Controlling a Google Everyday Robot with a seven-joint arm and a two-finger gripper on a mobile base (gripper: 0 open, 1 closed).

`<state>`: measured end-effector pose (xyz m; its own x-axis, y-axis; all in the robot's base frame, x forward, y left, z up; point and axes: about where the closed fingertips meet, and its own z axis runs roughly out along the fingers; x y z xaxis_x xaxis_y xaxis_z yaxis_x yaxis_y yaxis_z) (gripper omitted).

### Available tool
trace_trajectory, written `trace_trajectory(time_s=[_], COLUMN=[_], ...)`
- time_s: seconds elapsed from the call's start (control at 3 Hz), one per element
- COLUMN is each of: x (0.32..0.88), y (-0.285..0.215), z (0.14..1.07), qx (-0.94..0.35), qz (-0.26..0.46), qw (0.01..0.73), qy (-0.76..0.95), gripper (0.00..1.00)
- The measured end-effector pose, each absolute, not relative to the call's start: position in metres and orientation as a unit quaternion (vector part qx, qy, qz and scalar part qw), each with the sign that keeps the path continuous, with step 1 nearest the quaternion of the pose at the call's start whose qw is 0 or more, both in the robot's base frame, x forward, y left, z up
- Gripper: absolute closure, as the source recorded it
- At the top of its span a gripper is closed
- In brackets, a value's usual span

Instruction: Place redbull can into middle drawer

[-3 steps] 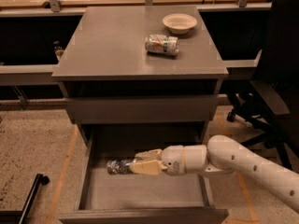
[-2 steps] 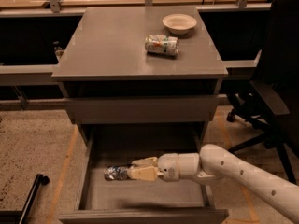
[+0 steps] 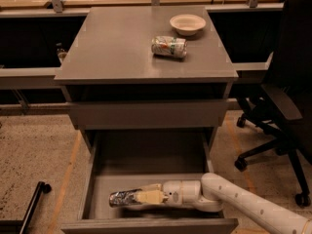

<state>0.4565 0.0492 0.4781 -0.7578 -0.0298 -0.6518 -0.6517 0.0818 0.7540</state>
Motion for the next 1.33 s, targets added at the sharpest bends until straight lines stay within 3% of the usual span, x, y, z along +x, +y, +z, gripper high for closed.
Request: trace_trajectory(time_s=[0.67, 1.33], x=[0.462, 0.472], y=[0.048, 0.053], z=[0.438, 0.484], qx=[-0.220, -0.259], qz=[0.631, 0.595], qw=[0.235, 0.269], qy=[0.706, 0.712], gripper=[0.51, 0.04])
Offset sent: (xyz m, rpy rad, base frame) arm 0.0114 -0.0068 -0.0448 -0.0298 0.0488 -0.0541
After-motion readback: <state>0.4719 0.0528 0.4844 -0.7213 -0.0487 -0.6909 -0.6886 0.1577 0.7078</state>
